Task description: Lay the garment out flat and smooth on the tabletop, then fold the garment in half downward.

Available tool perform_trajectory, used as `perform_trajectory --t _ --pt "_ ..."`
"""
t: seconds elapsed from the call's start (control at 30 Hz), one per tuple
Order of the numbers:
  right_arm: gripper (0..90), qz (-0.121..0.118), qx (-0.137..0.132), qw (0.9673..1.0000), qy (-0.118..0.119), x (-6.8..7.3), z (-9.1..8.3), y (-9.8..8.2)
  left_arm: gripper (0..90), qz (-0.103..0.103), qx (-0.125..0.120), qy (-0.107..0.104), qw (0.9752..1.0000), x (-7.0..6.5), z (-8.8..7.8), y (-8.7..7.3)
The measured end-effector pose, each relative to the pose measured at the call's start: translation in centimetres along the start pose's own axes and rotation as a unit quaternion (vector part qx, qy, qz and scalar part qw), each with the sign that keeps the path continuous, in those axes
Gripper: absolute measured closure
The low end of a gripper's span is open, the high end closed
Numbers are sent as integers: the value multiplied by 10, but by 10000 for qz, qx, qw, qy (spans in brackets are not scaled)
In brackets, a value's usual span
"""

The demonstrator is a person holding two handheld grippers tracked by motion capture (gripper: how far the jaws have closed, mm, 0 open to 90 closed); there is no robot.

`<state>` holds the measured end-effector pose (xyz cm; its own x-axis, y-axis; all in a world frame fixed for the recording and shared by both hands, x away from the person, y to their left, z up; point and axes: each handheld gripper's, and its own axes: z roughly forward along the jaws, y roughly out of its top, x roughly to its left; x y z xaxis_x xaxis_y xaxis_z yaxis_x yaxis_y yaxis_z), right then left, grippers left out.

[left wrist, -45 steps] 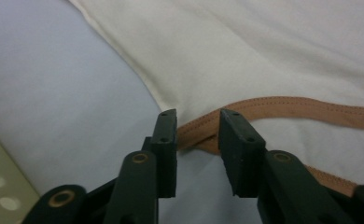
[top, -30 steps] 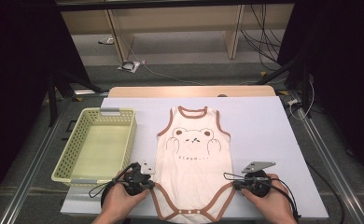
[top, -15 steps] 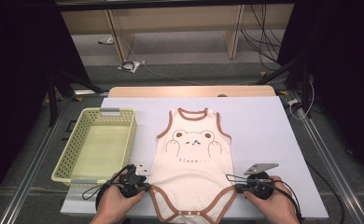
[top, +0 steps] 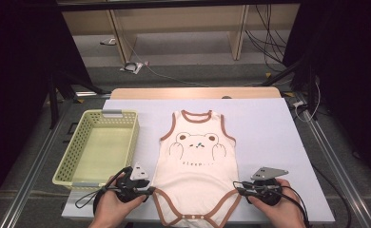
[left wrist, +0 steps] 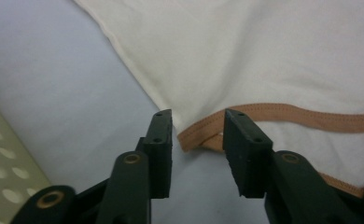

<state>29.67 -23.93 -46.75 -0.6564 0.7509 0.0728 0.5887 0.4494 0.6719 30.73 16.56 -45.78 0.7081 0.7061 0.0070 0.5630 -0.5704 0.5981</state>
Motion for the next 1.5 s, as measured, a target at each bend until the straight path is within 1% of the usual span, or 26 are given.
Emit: perform_trajectory --t 0.03,0.07,0.1,0.17,0.2,0.27,0.33,0.37,0.4,0.43,0.47,0.5,0.53,0.57,0.63,0.7,0.77,0.83,0.93,1.1,1.3,1.37,1.5 --pt "666 0 0 10000 0 0 0 0 616 -13 -74 23 10000 0 -1 0" --pt "645 -71 -118 9999 -40 -1 0 0 580 -20 -137 32 9999 1 -2 0" --pt "615 -107 -271 9995 -72 -1 -1 1 548 -59 -218 -4 9997 1 -2 0" --pt "558 -313 -563 9979 -117 -3 -1 2 449 -177 -394 -189 9989 0 -3 1" --pt "535 -361 -692 9969 -112 -3 -1 2 402 -243 -481 -255 9982 0 -3 2" --pt "480 -378 -910 9951 -47 -6 0 2 294 -278 -669 -340 9968 -2 -3 3" --pt "433 -324 -920 9952 20 -9 1 3 198 -363 -857 -447 9947 -3 -3 3" --pt "417 -338 -1006 9944 0 -10 1 3 158 -381 -946 -489 9936 -2 -3 3" --pt "401 -310 -1064 9938 -4 -11 1 3 150 -417 -1065 -518 9921 -2 -4 3" --pt "361 -263 -1155 9930 -9 -12 0 4 83 -437 -1147 -545 9909 -2 -5 3" --pt "361 -263 -1155 9930 -9 -12 0 4 83 -407 -1158 -568 9908 -2 -6 3" --pt "328 -226 -1219 9923 -30 -12 1 4 0 -358 -1167 -573 9909 -2 -7 3" --pt "328 -226 -1219 9923 -30 -12 1 4 0 -319 -1191 -543 9909 -2 -7 2" --pt "309 -247 -1208 9924 -44 -12 2 4 0 -299 -1220 -490 9909 -3 -7 2" --pt "289 -229 -1186 9927 -60 -11 3 5 0 -250 -1220 -429 9913 -4 -8 1" --pt "274 -260 -1179 9926 -88 -11 5 5 0 -223 -1228 -365 9915 -4 -7 1" --pt "274 -249 -1213 9923 -98 -10 6 6 0 -177 -1254 -371 9913 -4 -6 1" --pt "274 -250 -1243 9919 -113 -11 6 8 0 -130 -1306 -319 9908 -5 -6 1" --pt "272 -238 -1291 9913 -118 -11 7 10 0 -101 -1325 -316 9906 -5 -7 1" --pt "272 -224 -1331 9907 -155 -11 5 10 0 -92 -1395 -283 9898 -6 -8 2" --pt "272 -188 -1329 9908 -169 -12 2 7 0 -109 -1407 -235 9897 -5 -8 3" --pt "266 -215 -1345 9905 -192 -13 1 7 0 -113 -1420 -224 9895 -5 -8 3" --pt "239 -171 -1461 9887 -274 -14 -1 7 0 -123 -1449 -253 9890 -3 -8 5"
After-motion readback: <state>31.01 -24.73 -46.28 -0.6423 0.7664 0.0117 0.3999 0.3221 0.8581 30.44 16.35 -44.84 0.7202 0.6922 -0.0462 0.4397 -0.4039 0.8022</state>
